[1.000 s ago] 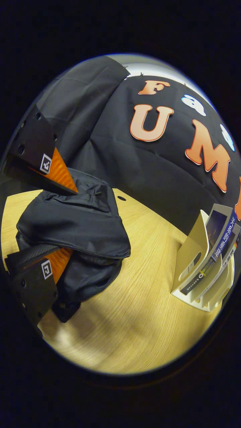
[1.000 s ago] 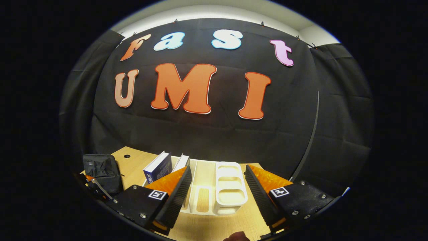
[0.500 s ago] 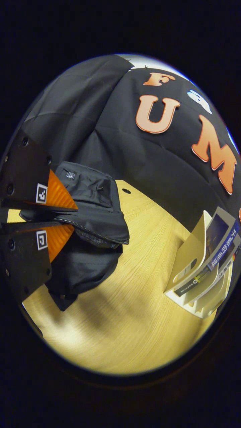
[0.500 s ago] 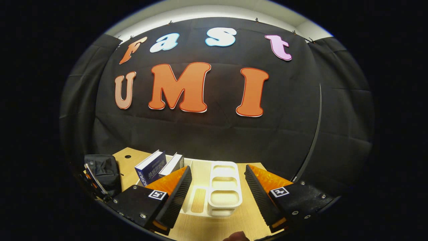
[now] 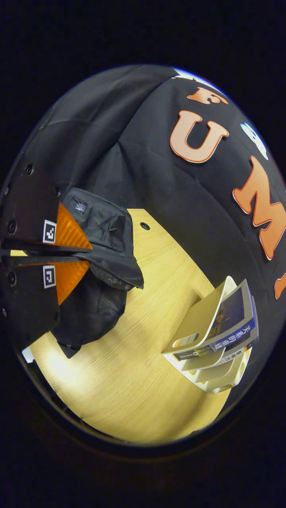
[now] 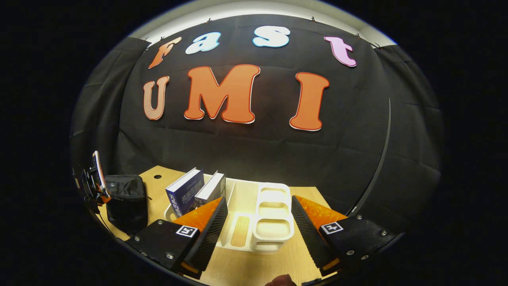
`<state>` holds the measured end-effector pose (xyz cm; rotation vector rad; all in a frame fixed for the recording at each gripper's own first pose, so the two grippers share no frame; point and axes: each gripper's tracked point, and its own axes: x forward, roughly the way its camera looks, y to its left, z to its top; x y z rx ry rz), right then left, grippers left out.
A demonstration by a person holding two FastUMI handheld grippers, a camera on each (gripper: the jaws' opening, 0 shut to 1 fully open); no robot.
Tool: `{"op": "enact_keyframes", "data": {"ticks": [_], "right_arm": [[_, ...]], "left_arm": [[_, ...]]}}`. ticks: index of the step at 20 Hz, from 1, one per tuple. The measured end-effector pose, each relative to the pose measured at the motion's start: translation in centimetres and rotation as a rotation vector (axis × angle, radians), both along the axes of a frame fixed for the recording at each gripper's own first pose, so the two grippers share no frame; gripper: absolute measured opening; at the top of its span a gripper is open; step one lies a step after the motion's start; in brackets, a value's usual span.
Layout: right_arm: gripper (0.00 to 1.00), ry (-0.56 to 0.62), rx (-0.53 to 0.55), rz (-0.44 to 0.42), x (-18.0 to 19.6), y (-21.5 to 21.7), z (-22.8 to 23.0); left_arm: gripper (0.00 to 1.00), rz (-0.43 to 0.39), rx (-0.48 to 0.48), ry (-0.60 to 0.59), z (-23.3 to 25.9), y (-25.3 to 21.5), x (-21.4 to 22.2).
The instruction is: Open the schoolbag, grab two books from the bookshelf and put them into the schoolbag.
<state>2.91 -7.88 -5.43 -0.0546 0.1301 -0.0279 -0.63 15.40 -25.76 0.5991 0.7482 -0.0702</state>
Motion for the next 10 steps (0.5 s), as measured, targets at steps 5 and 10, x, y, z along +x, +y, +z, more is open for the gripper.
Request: {"op": "enact_keyframes", "data": {"ticks": [5, 10], "right_arm": [[0.96, 0.024, -0.013, 0.014, 0.6, 3.4, 1.1], [0.96, 0.073, -0.034, 0.019, 1.8, 7.6, 2.3]], "left_arm": [[0.06, -0.058, -0.135, 0.036, 1.7, 0.9, 0.6], [0.06, -0.160, -0.227, 0.069, 3.8, 2.3, 1.8]]}}
